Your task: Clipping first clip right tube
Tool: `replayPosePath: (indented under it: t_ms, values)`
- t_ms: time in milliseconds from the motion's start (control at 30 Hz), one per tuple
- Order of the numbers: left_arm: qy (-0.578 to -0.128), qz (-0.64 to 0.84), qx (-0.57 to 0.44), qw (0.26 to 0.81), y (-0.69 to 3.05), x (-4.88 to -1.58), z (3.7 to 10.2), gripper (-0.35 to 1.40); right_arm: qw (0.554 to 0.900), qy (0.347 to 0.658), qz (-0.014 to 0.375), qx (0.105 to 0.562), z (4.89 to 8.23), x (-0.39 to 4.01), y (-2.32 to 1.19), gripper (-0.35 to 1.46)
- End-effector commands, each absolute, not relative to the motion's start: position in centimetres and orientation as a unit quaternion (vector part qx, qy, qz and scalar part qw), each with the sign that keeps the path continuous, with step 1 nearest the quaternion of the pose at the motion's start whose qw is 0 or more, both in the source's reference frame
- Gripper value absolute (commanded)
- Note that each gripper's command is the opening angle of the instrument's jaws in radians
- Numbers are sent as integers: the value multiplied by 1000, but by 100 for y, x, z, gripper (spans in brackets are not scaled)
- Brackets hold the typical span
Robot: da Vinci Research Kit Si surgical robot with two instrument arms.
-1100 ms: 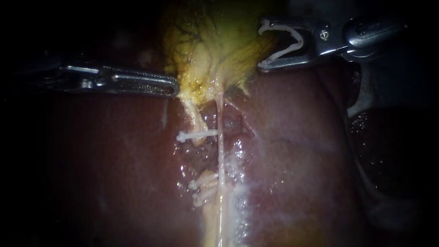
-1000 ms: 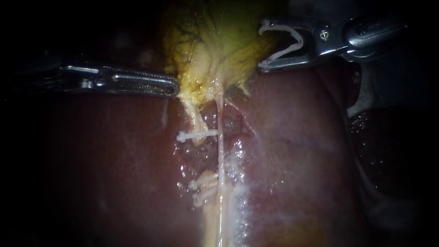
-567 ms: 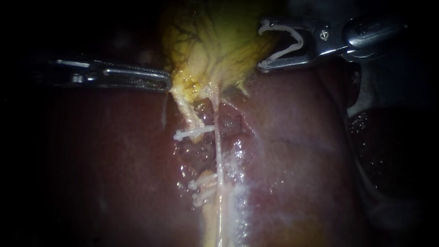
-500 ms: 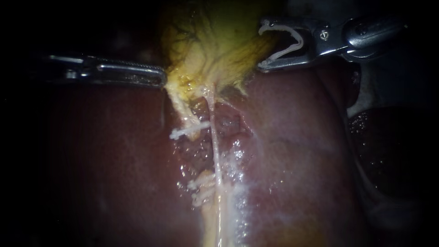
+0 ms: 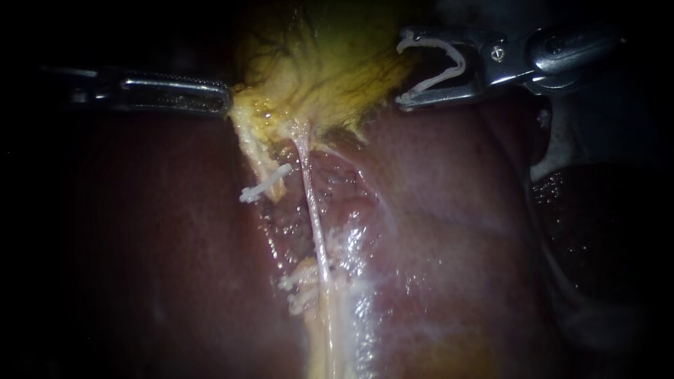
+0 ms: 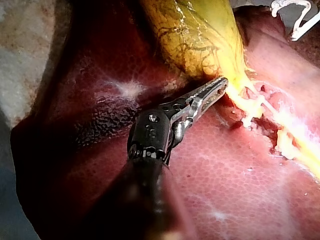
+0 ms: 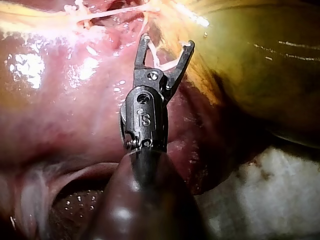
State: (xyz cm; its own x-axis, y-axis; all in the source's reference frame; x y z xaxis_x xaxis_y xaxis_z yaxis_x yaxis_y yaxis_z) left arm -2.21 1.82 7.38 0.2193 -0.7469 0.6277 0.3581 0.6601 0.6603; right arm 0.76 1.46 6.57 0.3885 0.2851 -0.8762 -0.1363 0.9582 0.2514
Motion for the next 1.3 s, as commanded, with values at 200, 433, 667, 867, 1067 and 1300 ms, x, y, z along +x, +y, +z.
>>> replayPosePath:
  t_ms: [200,433,667,867,1067,1300]
  values:
    - [-507,-365,191,757,182,-221,737,-35,824,548,114,89,655,75,144,57]
    - [-507,-365,191,757,182,-221,737,-35,813,558,108,124,651,77,139,54]
    - [-507,-365,191,757,182,-221,737,-35,804,560,122,163,654,78,130,54]
    - [-507,-365,191,757,182,-221,737,-35,796,559,129,192,657,84,117,54]
    - [-507,-365,191,757,181,-221,738,-35,789,557,135,221,663,92,100,54]
    - [-507,-365,191,757,182,-221,738,-35,783,552,139,250,677,99,77,54]
